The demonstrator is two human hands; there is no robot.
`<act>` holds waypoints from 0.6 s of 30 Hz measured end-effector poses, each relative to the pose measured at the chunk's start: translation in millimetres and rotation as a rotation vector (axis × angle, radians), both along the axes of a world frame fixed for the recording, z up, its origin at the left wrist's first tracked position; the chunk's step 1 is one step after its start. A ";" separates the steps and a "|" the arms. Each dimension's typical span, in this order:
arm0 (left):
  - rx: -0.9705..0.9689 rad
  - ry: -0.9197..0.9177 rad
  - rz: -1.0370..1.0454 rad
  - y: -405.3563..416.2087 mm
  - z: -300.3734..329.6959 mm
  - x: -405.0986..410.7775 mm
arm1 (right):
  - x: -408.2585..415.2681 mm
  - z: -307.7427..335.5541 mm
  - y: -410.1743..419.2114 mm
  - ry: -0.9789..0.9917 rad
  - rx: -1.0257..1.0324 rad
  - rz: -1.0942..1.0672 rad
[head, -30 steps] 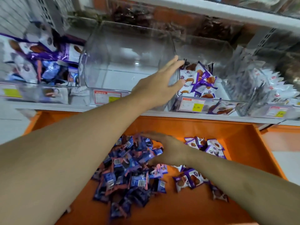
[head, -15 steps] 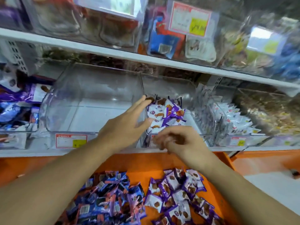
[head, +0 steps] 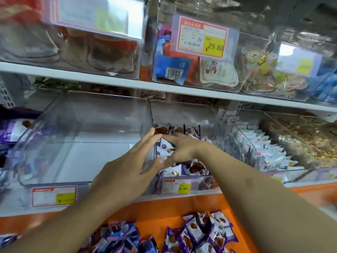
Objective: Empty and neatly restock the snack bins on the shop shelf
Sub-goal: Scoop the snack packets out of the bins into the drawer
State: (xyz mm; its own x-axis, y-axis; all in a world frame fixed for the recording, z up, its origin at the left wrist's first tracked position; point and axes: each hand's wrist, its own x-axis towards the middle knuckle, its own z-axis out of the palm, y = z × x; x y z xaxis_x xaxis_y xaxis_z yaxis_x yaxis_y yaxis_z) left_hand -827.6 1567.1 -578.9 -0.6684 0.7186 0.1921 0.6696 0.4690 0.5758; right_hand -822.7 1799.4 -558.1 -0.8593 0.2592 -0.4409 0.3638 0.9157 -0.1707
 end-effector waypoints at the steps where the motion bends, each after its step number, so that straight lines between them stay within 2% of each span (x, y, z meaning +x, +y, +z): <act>1: 0.002 -0.002 0.004 0.1 -0.3 0.0 | -2.4 -2.7 1.5 0.027 0.002 -0.014; 7: -0.011 0.009 0.004 -0.2 0.2 0.8 | 6.3 -22.4 18.1 0.259 -0.032 -0.066; 11: -0.025 0.013 0.012 -0.3 1.6 2.1 | 11.4 -29.9 17.1 0.361 0.034 -0.030; 18: -0.042 0.029 0.018 0.6 2.2 3.5 | 17.9 -33.7 19.1 0.547 -0.010 0.040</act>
State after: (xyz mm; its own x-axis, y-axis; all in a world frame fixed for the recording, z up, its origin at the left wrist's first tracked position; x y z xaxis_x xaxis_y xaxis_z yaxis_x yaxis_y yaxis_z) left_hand -824.1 1567.8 -576.7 -0.6762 0.7140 0.1815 0.6768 0.5048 0.5359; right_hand -804.8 1818.4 -591.7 -0.9730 0.2196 0.0706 0.1843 0.9242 -0.3344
